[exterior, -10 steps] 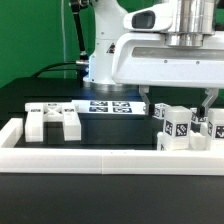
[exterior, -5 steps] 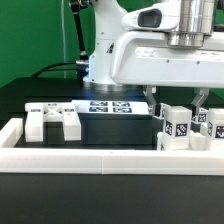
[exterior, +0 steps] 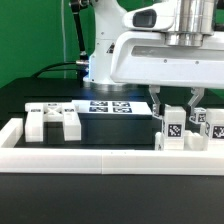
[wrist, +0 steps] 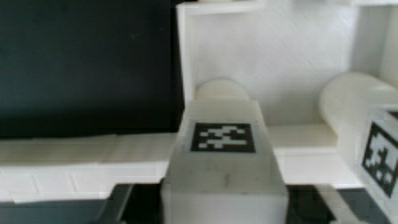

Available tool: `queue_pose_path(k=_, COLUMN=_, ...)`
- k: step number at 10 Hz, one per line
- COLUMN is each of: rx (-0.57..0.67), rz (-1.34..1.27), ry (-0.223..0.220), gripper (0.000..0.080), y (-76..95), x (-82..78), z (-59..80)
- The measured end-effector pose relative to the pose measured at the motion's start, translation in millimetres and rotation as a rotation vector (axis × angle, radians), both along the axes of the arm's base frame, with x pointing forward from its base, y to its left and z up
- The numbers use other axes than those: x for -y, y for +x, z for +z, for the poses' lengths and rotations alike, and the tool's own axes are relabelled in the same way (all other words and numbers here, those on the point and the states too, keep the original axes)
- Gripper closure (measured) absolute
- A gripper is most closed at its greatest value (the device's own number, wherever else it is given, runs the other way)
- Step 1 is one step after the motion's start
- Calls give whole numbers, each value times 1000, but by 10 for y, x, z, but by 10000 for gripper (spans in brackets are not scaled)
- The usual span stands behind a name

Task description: Assemble chair

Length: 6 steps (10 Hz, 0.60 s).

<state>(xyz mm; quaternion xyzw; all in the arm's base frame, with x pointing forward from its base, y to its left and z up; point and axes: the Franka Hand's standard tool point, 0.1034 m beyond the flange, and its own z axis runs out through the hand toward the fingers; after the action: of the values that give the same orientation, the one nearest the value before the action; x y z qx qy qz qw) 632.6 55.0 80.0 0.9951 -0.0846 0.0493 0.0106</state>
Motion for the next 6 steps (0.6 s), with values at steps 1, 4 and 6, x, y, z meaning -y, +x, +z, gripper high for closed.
queue_pose_path(k=1, rx=3, rz=-125, ry=12, gripper=508, y=-4, x=-17, z=-2)
queue_pose_path(k=4, rx=10, rz=-475, ry=50, gripper=508, y=-10, x=-28, z=-6)
queue_pose_path(k=6, rx=12, rz=-698, ry=88, gripper=508, y=-9, x=-32, z=-11)
